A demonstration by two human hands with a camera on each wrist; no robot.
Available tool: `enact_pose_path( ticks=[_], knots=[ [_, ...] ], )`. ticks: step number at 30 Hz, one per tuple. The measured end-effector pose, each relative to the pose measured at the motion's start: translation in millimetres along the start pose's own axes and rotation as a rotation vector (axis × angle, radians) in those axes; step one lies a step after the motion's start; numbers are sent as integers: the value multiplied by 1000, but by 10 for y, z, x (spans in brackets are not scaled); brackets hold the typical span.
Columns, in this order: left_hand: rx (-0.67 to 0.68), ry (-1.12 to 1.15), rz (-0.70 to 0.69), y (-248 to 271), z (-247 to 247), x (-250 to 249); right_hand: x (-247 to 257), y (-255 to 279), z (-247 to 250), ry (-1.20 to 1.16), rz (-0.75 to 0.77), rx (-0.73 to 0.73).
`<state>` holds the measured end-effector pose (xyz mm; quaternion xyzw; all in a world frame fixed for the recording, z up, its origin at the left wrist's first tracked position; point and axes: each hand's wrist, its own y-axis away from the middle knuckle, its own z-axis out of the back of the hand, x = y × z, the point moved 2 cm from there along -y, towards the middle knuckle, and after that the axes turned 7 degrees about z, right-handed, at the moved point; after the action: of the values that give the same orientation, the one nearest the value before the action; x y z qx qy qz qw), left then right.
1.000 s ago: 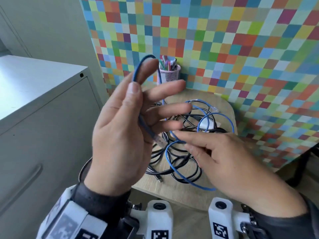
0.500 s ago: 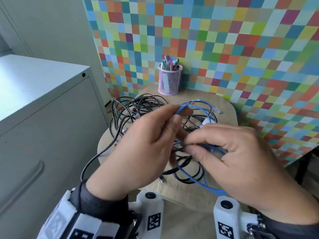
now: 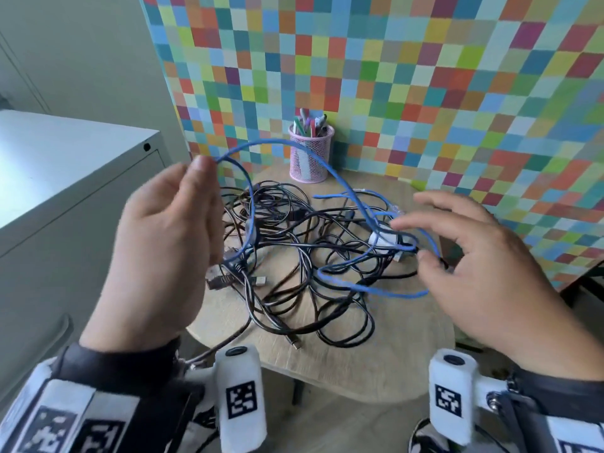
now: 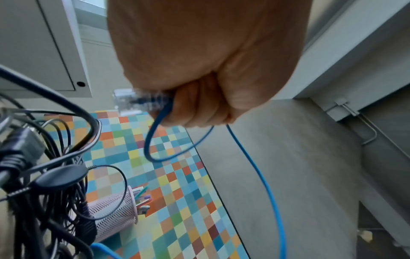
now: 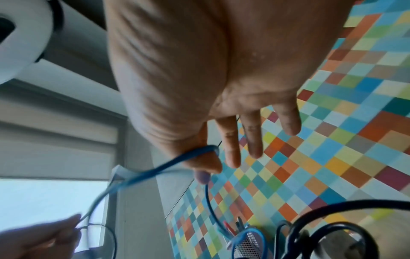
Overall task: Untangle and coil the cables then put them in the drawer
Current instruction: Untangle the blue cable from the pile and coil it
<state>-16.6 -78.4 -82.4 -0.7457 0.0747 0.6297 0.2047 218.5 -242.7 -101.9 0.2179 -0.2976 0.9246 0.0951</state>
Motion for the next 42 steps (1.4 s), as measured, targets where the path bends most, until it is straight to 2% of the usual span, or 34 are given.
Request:
enact_pose_path(
  ticks=[4, 9, 12, 14, 16, 18, 20, 22, 26, 28, 30, 33, 35, 38, 40, 42],
  knots=[
    [-30, -2, -2, -36, 29, 29, -133, 10, 43, -80, -138, -59],
    [54, -215, 29, 41, -119, 106, -40, -26, 24, -43, -110, -35],
    [75, -422, -42, 134, -264, 56, 30, -21, 31, -141, -37, -174],
    [93, -528, -89, 202, -373, 23, 166, -21, 66, -276, 75, -249],
    [96, -618, -118, 255, -452, 13, 332, -4, 90, -435, 185, -254],
    [78, -704, -145, 289, -490, 29, 492, 4, 106, -646, 218, -222],
    [54, -754, -183, 308, -506, 38, 596, 5, 89, -818, 201, -166],
    [36, -771, -222, 320, -518, 29, 624, -1, 50, -895, 146, -124],
    [5, -717, -285, 315, -510, 20, 613, 9, -61, -846, 29, -181],
    [19, -635, -304, 317, -501, 12, 625, 21, -110, -909, -22, -144],
    [66, -496, -279, 313, -489, 8, 666, 29, -122, -1014, -66, -60],
    [243, -216, -97, 298, -440, 1, 593, 28, -80, -1048, -110, -47],
    [425, -177, 14, 299, -409, 7, 517, 11, -28, -999, -83, -102],
    [651, -250, 132, 349, -423, 49, 455, -5, 26, -811, 2, -182],
    [717, -196, 192, 371, -442, 72, 430, -4, 24, -746, 13, -212],
    [739, -37, 213, 367, -439, 54, 455, -9, 17, -764, -7, -176]
  ],
)
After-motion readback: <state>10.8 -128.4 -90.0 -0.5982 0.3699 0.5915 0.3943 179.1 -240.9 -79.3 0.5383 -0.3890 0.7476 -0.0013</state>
